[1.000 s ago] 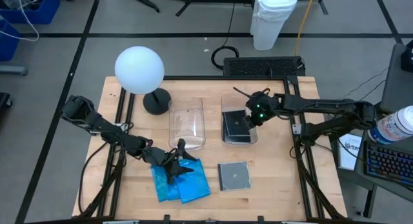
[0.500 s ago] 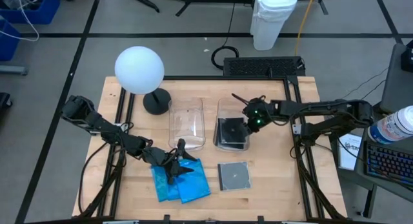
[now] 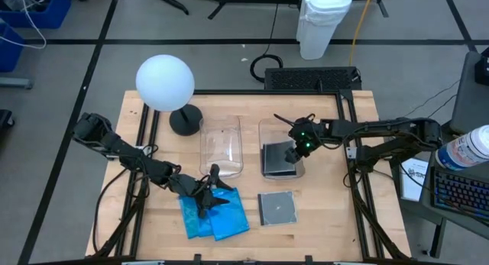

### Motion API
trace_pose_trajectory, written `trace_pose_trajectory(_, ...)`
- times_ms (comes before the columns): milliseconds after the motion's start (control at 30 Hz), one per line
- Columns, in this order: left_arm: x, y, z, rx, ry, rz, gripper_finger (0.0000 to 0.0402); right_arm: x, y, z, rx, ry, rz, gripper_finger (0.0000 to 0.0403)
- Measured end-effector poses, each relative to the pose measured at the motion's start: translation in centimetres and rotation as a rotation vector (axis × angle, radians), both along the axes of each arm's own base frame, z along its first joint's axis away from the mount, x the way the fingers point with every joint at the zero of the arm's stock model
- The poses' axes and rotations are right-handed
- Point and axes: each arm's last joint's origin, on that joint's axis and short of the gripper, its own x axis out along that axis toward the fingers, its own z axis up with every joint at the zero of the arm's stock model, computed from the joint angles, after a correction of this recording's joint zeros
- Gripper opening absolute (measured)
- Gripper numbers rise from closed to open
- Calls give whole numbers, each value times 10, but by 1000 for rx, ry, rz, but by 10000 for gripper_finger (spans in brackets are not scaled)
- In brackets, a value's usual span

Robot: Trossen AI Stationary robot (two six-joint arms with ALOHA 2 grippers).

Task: Pick & place jewel cases by type
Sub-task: Put the black CD case into the right transparent bin

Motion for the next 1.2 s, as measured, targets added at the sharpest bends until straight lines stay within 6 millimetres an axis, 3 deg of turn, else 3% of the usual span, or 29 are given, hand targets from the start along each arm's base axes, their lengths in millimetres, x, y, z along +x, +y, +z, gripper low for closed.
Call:
trace_pose_trajectory(200, 0, 0, 0, -5, 1, 2, 211, -2, 1, -1, 1, 15, 18, 191)
trace_pose_trajectory(600, 0, 0, 0, -8, 1, 3, 211, -9, 2, 4, -25, 29, 42, 192)
trace_pose_trajectory(900, 0, 0, 0, -8, 0, 3, 212, -14, 1, 24, -112, 132, 65, 192)
trace_pose_trajectory(1200, 0, 0, 0, -6, 4, 4, 211, -15, 4, 31, -123, 177, 88, 192)
